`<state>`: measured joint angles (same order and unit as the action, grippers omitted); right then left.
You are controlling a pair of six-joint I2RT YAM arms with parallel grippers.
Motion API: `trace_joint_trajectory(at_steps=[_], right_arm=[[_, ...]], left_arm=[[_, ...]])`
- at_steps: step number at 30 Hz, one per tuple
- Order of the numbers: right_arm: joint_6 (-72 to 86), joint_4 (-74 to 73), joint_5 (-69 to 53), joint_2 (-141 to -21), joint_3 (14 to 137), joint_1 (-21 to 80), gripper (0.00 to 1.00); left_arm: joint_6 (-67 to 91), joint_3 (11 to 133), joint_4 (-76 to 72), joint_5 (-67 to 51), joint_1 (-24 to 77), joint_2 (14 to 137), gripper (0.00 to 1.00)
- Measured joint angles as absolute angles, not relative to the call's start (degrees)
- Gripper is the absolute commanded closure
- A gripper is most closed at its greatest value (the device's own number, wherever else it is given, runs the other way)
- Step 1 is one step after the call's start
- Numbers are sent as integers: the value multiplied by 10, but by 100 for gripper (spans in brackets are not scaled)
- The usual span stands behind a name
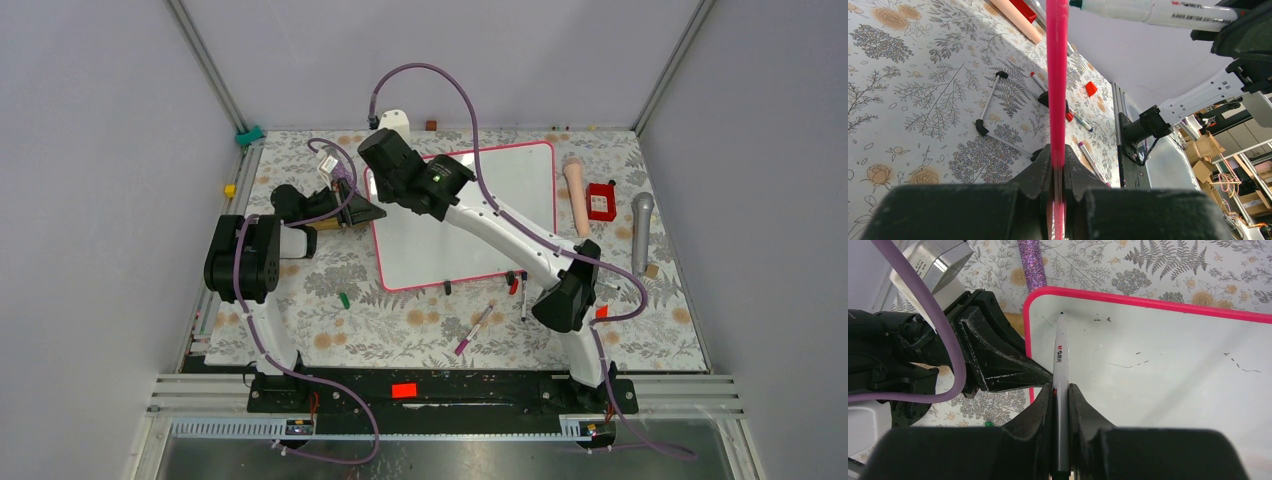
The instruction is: Write a sentence on the whiteboard
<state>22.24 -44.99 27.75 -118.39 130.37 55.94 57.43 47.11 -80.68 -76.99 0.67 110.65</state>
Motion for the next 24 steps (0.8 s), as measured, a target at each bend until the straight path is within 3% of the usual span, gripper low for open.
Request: trace_joint_trajectory(at_steps=[24], right_arm=[[228, -447, 273, -1175, 1244, 567, 100]], left_arm=[[574, 471, -792, -766, 6, 1111, 100]])
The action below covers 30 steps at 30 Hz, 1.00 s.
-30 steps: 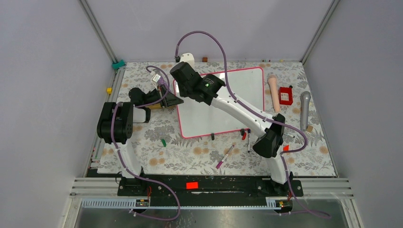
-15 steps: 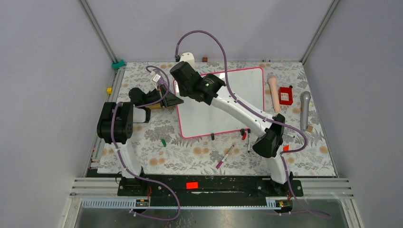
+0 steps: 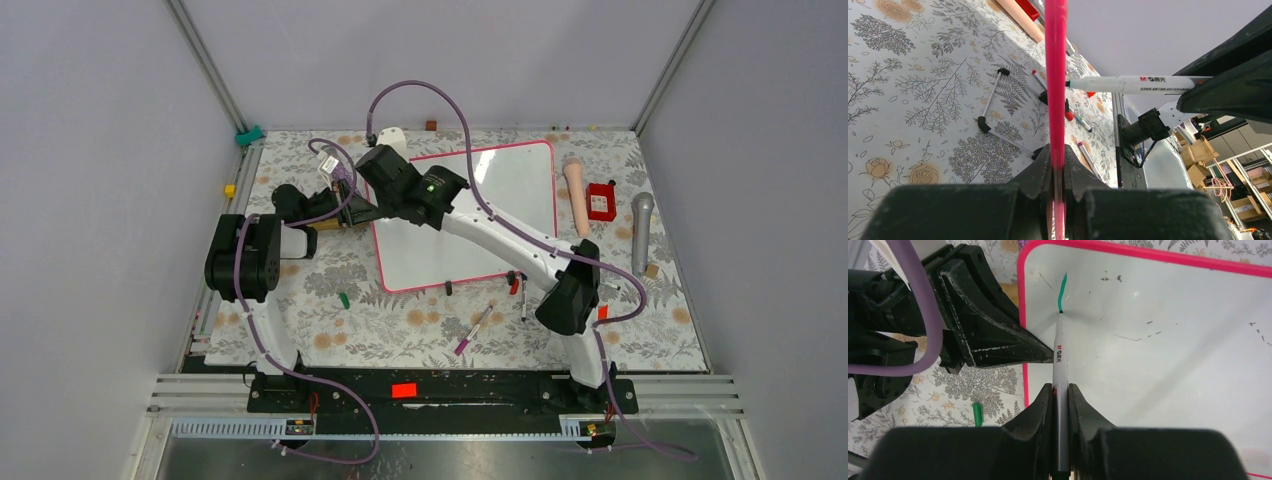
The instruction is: Write a sentence on the whiteboard
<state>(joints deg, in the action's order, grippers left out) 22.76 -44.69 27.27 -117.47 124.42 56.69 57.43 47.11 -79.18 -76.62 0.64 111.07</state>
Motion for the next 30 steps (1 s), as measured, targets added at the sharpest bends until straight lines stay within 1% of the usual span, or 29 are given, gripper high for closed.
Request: trace_joint_trajectory(at_steps=[7, 13, 23, 30], right_arm=[[234, -448, 264, -1154, 1206, 567, 100], [234, -450, 258, -1152, 1206, 567, 100], [218, -456, 241, -1152, 1292, 565, 100], [214, -461, 239, -1153, 1308, 561, 100]], left_arm=[[574, 471, -792, -766, 6, 1111, 100], [574, 471, -794, -768, 6, 1111, 100], [574, 471, -804, -771, 8, 1111, 100], [574, 471, -805, -772, 8, 1111, 100]])
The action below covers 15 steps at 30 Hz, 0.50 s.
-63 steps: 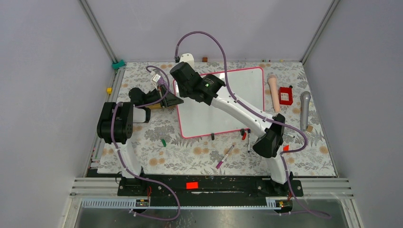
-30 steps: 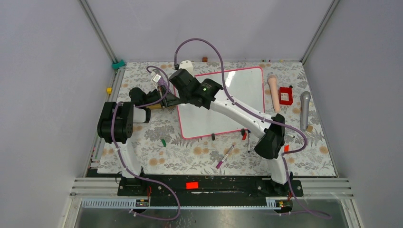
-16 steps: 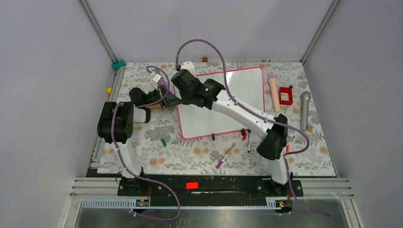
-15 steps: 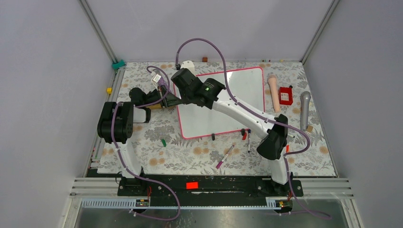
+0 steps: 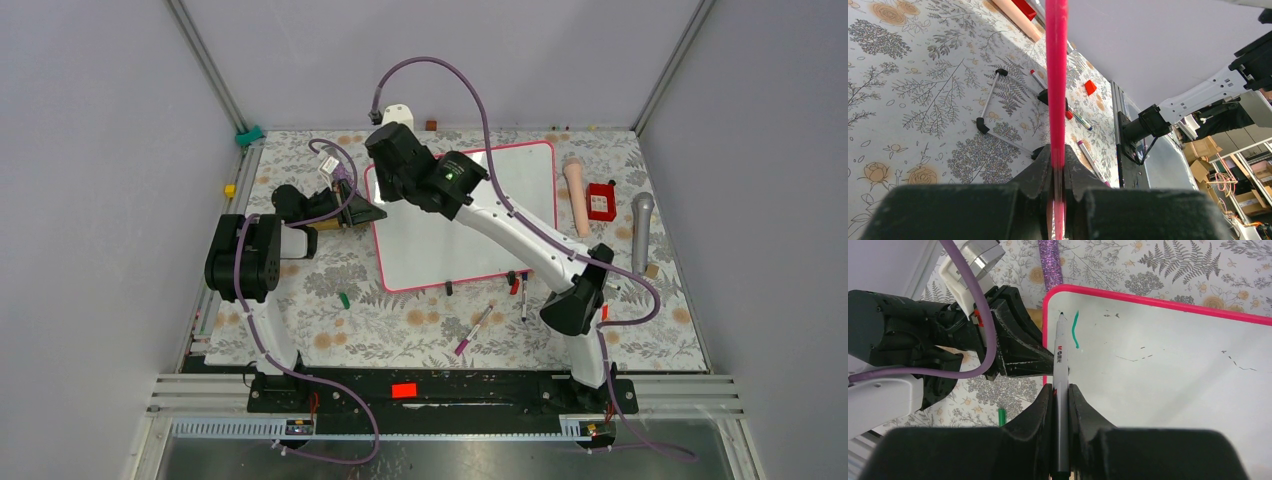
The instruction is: Write a sentence on the whiteboard
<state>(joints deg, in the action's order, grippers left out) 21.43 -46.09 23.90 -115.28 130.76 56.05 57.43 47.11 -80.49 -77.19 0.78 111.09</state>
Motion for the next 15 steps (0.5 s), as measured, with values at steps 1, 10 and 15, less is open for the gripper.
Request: trace_joint_trajectory(at_steps=[1, 10, 15], right_arm=[[214, -463, 239, -1155, 1310, 559, 100], [214, -478, 241, -1175, 1313, 553, 100], [214, -480, 244, -1185, 1314, 553, 100]], left_arm=[[574, 471, -805, -772, 8, 1111, 100], [574, 471, -805, -772, 8, 1111, 100], [574, 471, -805, -772, 8, 1111, 100]])
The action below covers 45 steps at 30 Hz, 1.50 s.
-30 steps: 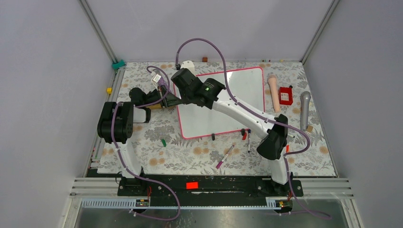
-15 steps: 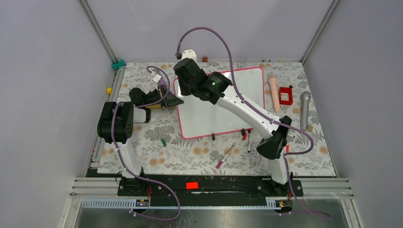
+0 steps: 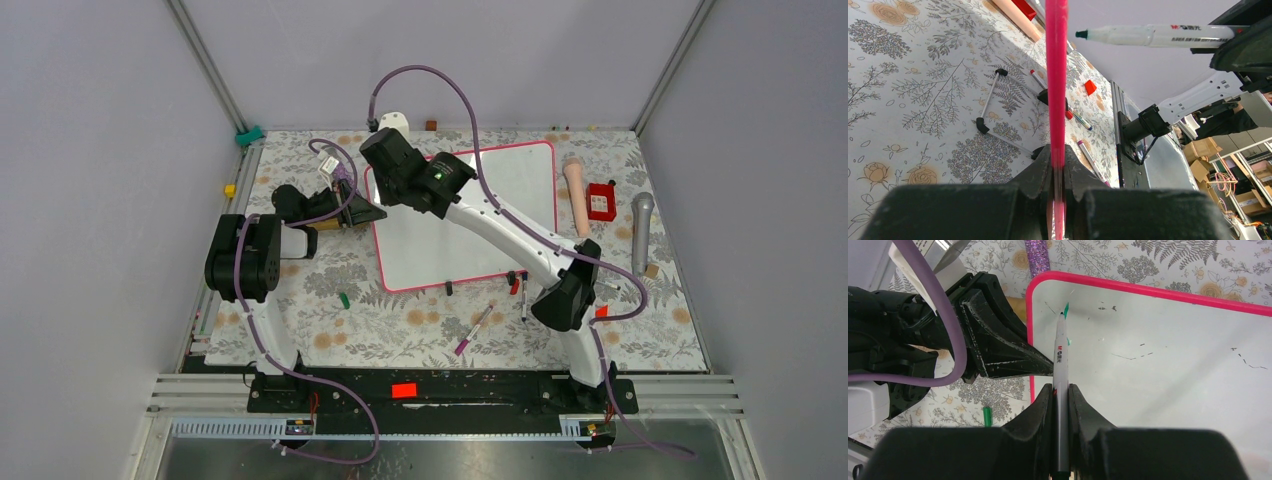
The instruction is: Write a sentence on the whiteboard
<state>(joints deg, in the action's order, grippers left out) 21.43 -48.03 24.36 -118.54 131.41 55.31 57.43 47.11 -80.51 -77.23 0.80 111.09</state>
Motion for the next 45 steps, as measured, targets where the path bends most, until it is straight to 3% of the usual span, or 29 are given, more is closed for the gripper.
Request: trace_joint_trajectory(at_steps=[45], right_arm=[[222, -480, 267, -1182, 1282, 551, 100]], left_arm=[[573, 471, -792, -769, 8, 1111, 100]])
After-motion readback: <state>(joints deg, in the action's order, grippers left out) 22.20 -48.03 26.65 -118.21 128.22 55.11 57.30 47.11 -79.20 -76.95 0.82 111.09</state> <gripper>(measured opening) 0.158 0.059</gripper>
